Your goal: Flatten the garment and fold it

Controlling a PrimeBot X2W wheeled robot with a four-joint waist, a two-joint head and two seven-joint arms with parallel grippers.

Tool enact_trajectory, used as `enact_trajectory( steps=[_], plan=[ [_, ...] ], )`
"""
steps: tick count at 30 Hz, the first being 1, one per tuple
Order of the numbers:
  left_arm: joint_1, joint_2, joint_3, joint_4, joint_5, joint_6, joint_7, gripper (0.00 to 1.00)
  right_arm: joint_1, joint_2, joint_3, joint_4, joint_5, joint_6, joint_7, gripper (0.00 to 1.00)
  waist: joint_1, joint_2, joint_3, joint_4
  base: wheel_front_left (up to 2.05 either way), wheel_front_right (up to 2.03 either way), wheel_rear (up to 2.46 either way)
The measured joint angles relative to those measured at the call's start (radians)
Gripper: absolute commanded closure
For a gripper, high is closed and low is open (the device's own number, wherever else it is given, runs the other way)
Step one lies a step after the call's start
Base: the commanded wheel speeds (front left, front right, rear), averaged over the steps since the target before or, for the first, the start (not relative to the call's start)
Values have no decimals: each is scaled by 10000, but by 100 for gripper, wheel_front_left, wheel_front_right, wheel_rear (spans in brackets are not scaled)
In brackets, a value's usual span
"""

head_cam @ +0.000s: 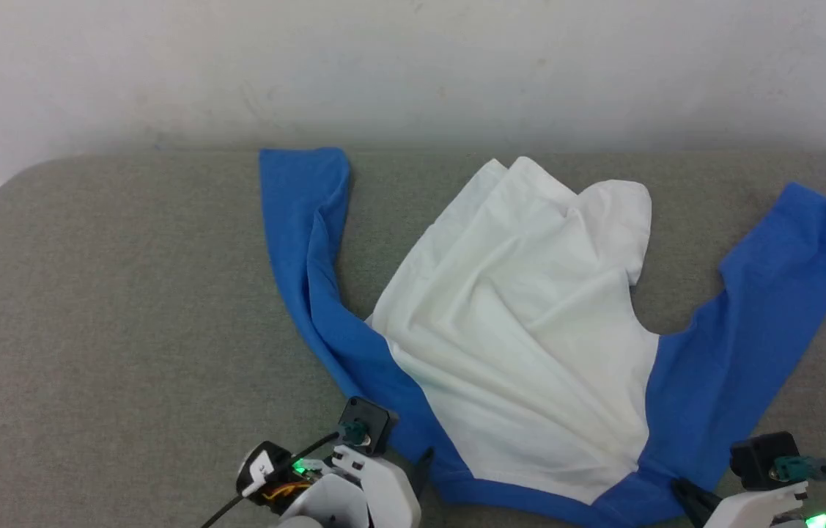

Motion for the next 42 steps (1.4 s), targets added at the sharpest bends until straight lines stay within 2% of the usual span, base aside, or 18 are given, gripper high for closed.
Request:
enact_trajectory(
  steps=[6, 10, 17, 18, 19, 20, 22, 31, 37, 42],
  plan=[
    [-372, 150, -148, 721, 736, 740, 878, 0, -234, 59, 173, 161, 2, 0, -205, 100, 0, 0, 322, -216, 0, 0, 0],
    [-595, 136, -249, 798, 777, 784, 928, 0, -374, 58, 236, 201, 6, 0, -290, 100, 0, 0, 541, -324, 0, 0, 0],
    [-1095, 88, -510, 1078, 878, 617, 903, 0, -594, 29, 334, 217, 36, 0, -382, 100, -2, 0, 967, -437, 0, 0, 0],
    [-1164, 84, -533, 1126, 878, 577, 972, 7, -634, 12, 364, 240, 36, 0, -399, 100, -1, 0, 1030, -449, 0, 0, 0],
    [-1228, 73, -546, 1158, 846, 499, 1045, 80, -674, -10, 395, 267, 36, 0, -401, 100, -1, 0, 1085, -461, 0, 0, 0],
    [-1275, 63, -556, 1168, 802, 412, 1106, 100, -716, -21, 414, 297, 36, 0, -410, 100, -1, 0, 1133, -476, 0, 0, 0],
    [-1325, 23, -558, 1174, 698, 253, 1127, 100, -771, -38, 426, 349, 40, 0, -441, 100, -1, 0, 1189, -504, 0, 0, 0],
    [-715, 0, -512, 905, 345, 291, 765, 100, -894, -35, 132, 575, 17, 0, -1375, 100, 1, 0, 699, -375, 0, 0, 0],
    [197, 439, -462, -136, 44, 307, 673, 100, -923, -238, 90, 407, 8, 2, -1850, 100, 1, 0, 130, -139, 0, 0, 0],
    [450, 780, -127, -1480, -238, 362, 583, 100, -1139, -573, 44, -209, 403, 2, -2102, 100, 0, 0, -363, 24, 0, 0, 0]
  ],
)
